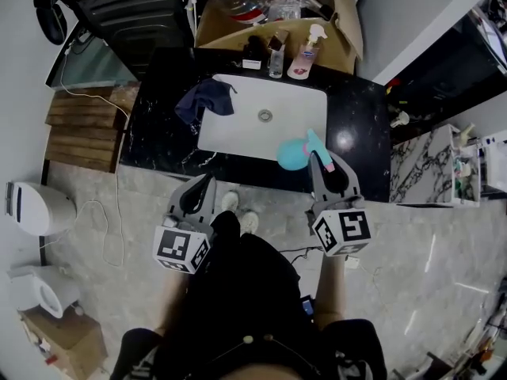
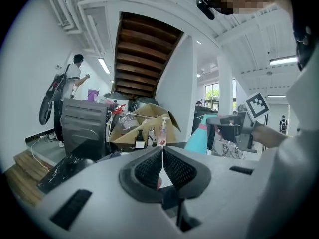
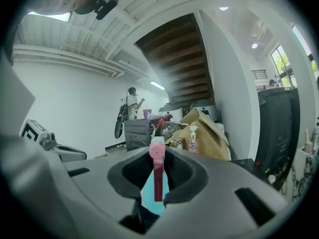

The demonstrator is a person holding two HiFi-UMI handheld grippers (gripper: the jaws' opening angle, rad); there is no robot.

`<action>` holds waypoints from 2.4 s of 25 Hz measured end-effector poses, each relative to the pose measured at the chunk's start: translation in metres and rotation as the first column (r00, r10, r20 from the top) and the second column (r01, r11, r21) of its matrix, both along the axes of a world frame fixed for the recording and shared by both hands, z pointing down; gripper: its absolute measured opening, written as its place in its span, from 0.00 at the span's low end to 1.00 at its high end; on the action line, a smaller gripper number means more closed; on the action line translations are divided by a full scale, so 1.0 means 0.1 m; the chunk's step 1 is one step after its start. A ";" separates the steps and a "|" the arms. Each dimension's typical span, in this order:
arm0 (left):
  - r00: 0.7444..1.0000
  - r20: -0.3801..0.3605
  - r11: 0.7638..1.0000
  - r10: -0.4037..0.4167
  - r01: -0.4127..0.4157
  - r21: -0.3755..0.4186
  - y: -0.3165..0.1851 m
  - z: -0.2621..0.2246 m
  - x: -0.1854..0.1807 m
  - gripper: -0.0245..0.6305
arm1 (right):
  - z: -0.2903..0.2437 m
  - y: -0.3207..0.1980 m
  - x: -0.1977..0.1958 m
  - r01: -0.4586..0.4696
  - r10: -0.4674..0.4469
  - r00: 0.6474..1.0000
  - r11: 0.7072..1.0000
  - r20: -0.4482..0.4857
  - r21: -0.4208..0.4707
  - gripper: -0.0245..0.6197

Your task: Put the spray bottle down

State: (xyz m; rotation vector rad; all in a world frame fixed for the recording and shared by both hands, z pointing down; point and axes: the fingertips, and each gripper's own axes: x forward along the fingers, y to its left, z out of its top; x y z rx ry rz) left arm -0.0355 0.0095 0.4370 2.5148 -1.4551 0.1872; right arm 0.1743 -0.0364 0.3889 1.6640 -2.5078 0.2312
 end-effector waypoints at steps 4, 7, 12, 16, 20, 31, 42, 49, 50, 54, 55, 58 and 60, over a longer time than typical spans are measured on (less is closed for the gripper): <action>1.000 -0.008 1.000 0.009 -0.009 0.013 -0.28 0.01 -0.05 0.05 | -0.14 -0.42 -0.02 -0.036 0.036 0.999 0.999 -0.019 0.001 0.14; 0.999 -0.018 0.999 0.030 -0.030 0.027 -0.55 -0.04 -0.09 0.05 | -0.28 -0.77 -0.08 -0.054 0.054 0.998 0.998 -0.017 0.013 0.14; 0.997 -0.025 0.996 0.079 -0.078 0.047 -0.99 -0.11 -0.14 0.05 | -0.53 -1.50 -0.27 -0.030 0.033 0.998 0.998 -0.050 0.054 0.14; 0.996 -0.053 0.997 0.077 -0.076 0.031 -1.27 -0.06 -0.30 0.05 | -0.63 -2.08 -0.35 -0.031 0.036 0.995 0.998 -0.094 0.055 0.14; 0.995 -0.070 0.997 0.074 -0.075 -0.011 -1.51 0.02 -0.46 0.05 | -0.62 -2.56 -0.37 -0.051 0.055 0.989 0.998 -0.134 0.031 0.14; 0.998 -0.062 0.998 0.020 -0.023 -0.050 -1.82 0.13 -0.61 0.05 | -0.60 -3.28 -0.44 -0.029 0.027 0.986 1.000 -0.166 -0.011 0.14; 0.997 -0.053 0.997 -0.046 0.043 -0.070 -1.86 0.19 -0.68 0.05 | -0.52 -3.56 -0.46 0.018 -0.024 0.989 0.999 -0.148 -0.041 0.14; 0.996 -0.059 0.995 -0.067 0.063 -0.073 -1.87 0.19 -0.69 0.05 | -0.51 -3.61 -0.47 0.051 -0.055 0.985 0.998 -0.162 -0.029 0.15; 0.996 -0.061 0.995 -0.069 0.064 -0.071 -1.87 0.18 -0.69 0.05 | -0.50 -3.60 -0.46 0.052 -0.056 0.986 0.998 -0.159 -0.030 0.15; 0.995 -0.065 0.996 -0.071 0.067 -0.062 -1.92 0.12 -0.71 0.05 | -0.51 -3.58 -0.48 0.066 -0.070 0.988 0.997 -0.140 -0.033 0.17; 0.995 -0.064 0.996 -0.073 0.069 -0.058 -1.93 0.11 -0.72 0.05 | -0.51 -3.57 -0.49 0.073 -0.078 0.988 0.997 -0.131 -0.035 0.19; 0.995 -0.059 0.996 -0.077 0.074 -0.049 -1.93 0.09 -0.71 0.05 | -0.51 -3.56 -0.51 0.089 -0.094 0.989 0.995 -0.119 -0.040 0.28; 0.995 -0.059 0.996 -0.075 0.072 -0.049 -1.93 0.09 -0.70 0.05 | -0.51 -3.56 -0.50 0.089 -0.093 0.988 0.995 -0.119 -0.036 0.28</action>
